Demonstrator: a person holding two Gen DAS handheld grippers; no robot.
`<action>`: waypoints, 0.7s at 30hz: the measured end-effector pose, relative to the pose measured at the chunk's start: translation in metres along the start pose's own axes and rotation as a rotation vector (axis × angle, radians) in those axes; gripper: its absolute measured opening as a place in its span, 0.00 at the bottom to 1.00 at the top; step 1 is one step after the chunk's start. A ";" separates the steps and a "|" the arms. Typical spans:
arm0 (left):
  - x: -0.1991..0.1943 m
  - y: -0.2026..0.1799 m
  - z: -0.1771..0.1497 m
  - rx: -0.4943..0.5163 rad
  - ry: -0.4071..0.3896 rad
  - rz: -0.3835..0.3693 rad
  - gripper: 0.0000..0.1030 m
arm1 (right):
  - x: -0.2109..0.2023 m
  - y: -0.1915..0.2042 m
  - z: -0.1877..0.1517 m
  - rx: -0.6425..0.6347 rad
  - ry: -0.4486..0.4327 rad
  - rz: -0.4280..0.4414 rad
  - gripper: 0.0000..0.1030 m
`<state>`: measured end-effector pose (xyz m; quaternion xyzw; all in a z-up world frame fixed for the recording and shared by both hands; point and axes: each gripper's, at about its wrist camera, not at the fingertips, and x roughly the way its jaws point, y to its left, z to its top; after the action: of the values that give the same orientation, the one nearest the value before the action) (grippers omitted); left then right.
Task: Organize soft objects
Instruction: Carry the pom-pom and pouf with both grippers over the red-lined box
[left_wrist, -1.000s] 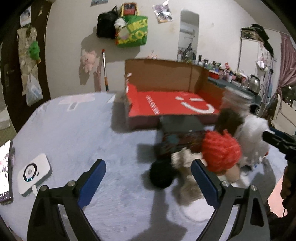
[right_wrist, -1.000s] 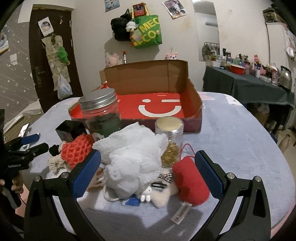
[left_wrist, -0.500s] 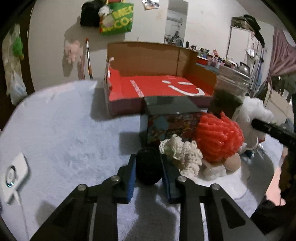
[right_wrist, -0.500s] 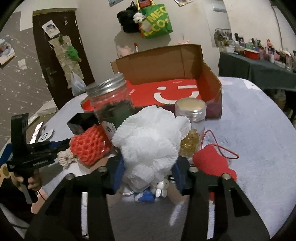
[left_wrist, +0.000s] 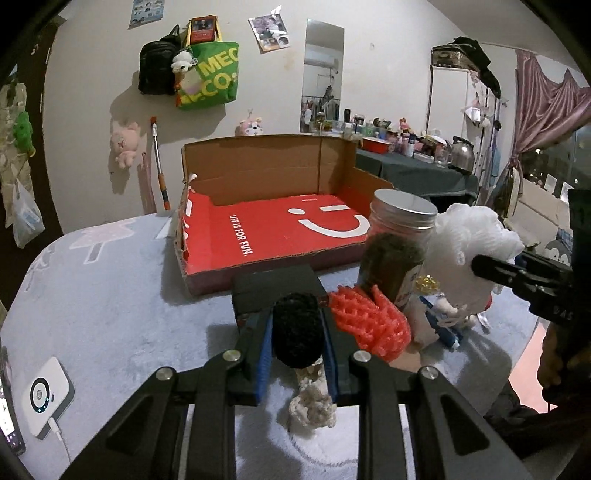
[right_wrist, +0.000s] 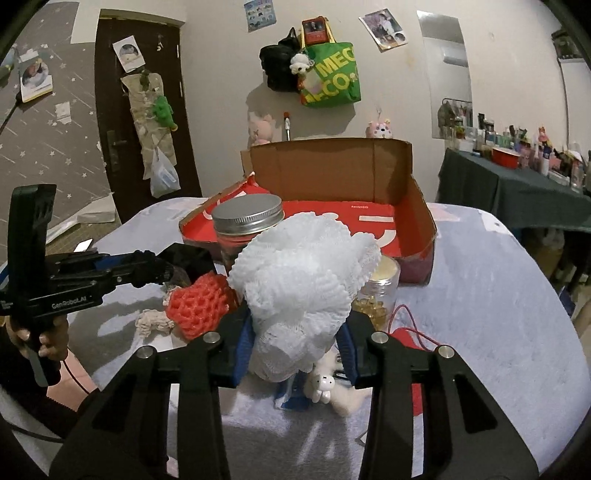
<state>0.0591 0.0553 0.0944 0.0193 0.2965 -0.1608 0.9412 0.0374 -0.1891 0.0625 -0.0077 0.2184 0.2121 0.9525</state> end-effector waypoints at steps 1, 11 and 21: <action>0.000 0.000 0.001 0.001 0.000 -0.001 0.24 | -0.001 -0.001 0.000 0.002 -0.004 0.000 0.36; -0.002 0.004 0.020 -0.004 -0.023 -0.005 0.24 | -0.019 -0.015 0.017 0.022 -0.067 -0.002 0.36; 0.010 0.009 0.062 0.045 -0.018 -0.040 0.24 | -0.008 -0.037 0.062 -0.006 -0.056 0.022 0.36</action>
<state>0.1040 0.0524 0.1390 0.0331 0.2846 -0.1863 0.9398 0.0716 -0.2195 0.1187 -0.0020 0.1911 0.2235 0.9558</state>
